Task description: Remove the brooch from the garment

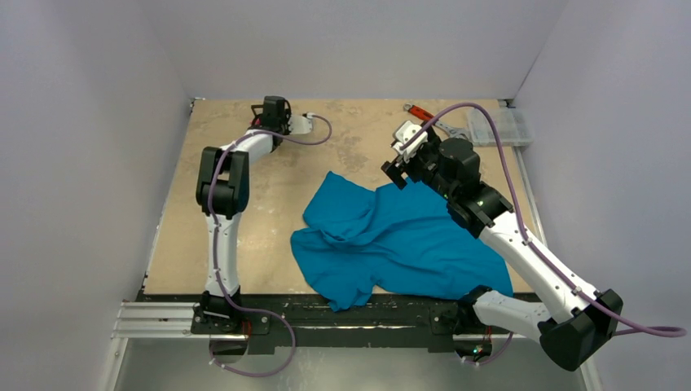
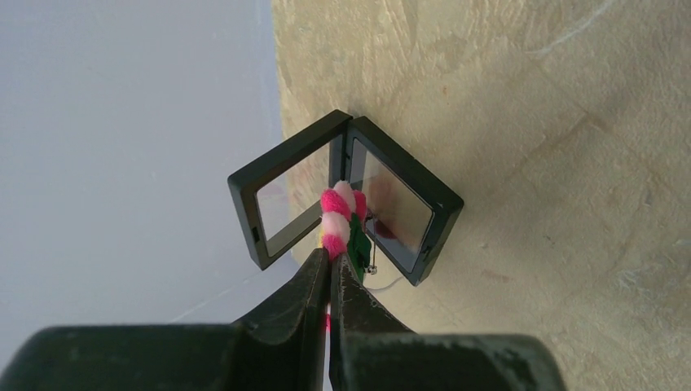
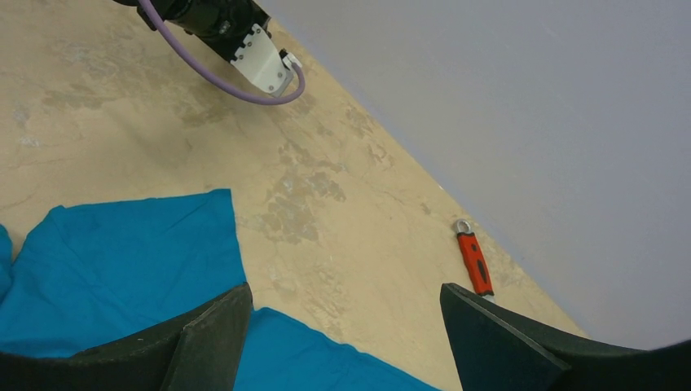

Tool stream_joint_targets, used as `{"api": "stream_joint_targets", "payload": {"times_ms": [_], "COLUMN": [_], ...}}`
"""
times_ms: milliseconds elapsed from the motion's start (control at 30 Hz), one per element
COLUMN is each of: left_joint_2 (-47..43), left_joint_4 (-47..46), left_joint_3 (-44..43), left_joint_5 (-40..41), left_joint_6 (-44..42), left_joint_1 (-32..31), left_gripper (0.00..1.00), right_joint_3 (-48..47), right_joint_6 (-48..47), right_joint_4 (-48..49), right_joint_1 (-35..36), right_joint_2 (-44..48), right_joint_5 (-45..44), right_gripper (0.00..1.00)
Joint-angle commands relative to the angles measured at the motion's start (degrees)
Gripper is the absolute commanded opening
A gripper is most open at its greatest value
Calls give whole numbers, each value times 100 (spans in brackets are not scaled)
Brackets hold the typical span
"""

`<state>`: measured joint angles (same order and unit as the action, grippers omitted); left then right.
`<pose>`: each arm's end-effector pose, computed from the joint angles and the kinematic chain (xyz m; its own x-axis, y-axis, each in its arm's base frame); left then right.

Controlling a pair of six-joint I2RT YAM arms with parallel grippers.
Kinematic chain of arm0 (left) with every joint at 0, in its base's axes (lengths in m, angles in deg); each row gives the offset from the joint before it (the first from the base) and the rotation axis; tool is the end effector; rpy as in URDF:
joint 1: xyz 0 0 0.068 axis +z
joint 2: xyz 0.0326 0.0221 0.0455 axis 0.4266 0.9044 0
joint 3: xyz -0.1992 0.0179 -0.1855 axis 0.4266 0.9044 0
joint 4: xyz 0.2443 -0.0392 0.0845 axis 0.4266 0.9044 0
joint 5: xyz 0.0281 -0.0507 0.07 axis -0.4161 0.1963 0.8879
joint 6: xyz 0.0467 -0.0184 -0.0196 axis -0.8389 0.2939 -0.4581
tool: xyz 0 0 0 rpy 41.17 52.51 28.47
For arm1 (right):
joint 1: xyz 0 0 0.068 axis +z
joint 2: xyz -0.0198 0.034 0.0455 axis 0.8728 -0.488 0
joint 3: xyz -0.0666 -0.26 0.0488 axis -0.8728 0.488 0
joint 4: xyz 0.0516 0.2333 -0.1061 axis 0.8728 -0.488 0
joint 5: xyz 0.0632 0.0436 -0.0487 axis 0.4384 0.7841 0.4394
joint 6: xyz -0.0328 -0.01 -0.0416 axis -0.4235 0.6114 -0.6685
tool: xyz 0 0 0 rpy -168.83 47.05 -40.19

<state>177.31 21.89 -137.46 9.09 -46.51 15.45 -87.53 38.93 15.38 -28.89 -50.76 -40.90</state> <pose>0.5190 -0.0807 0.1590 -0.1701 0.9834 -0.0634 0.5307 0.1456 0.8350 0.2100 0.1315 0.3749 0.0732 -0.4537 -0.8881 -0.5654 0.7147 -0.4117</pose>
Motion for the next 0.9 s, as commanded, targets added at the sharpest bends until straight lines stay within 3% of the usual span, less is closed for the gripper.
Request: {"api": "stream_joint_targets", "payload": {"times_ms": [0,167,300,400,633,867], "left_joint_2": [108,140,153,155,147,-227], "left_joint_4": [280,506,659,772,977,1646], "left_joint_3": [-363,-505,-582,-664,-792,-683], "left_joint_5": [41,-36,-92,-139,-242,-728], "left_joint_6": [-52,61,118,181,211,352], "left_joint_1": [49,49,48,49,27,7], "left_gripper": [1,4,12,23,37,61], "right_joint_3": [-30,-24,-24,-24,-32,-81], "right_joint_6": [-99,-137,-161,-159,-183,-134], "right_joint_4": [-6,-7,8,28,25,-68], "right_joint_1": [-17,-18,-29,-30,-34,-26], "right_joint_2": [-1,-37,-84,-107,-137,-202], "right_joint_5": [83,109,124,152,182,301], "right_gripper": [89,89,89,89,89,90]}}
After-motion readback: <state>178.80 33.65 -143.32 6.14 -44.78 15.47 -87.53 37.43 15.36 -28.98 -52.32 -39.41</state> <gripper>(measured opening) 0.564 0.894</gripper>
